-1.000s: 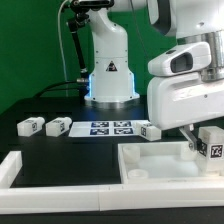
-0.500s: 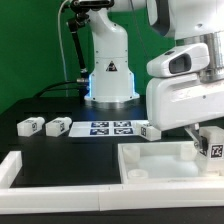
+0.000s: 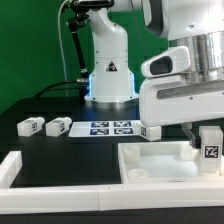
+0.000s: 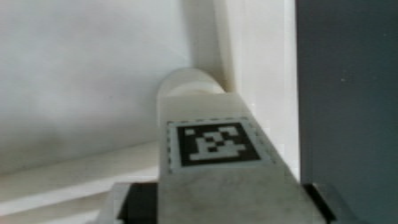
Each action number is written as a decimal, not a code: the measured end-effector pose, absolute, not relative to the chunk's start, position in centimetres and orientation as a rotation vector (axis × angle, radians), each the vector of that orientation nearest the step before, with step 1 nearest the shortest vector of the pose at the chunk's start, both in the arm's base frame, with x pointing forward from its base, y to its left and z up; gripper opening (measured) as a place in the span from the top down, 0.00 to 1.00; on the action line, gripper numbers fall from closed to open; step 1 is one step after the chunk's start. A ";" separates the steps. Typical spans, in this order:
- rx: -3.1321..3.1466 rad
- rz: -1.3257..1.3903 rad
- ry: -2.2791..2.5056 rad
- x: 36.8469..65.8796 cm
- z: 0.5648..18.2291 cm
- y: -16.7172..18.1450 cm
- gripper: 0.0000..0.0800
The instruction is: Assemble square table
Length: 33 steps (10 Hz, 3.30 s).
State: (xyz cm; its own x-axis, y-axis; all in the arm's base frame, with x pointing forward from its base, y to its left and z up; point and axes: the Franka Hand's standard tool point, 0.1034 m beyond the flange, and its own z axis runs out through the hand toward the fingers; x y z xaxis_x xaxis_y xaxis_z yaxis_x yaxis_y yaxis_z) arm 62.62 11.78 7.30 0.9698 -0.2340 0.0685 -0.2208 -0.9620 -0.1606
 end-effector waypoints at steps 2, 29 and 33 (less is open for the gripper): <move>-2.904 -0.074 0.658 62.4 7.0 11.6 0.63; -2.908 -0.073 0.580 62.7 7.1 11.6 0.63; -2.504 0.081 1.504 62.4 6.9 12.2 0.63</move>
Offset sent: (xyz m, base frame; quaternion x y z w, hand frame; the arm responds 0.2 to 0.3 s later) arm 0.0038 0.0085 0.0003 -0.0044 -0.0879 0.3868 0.9180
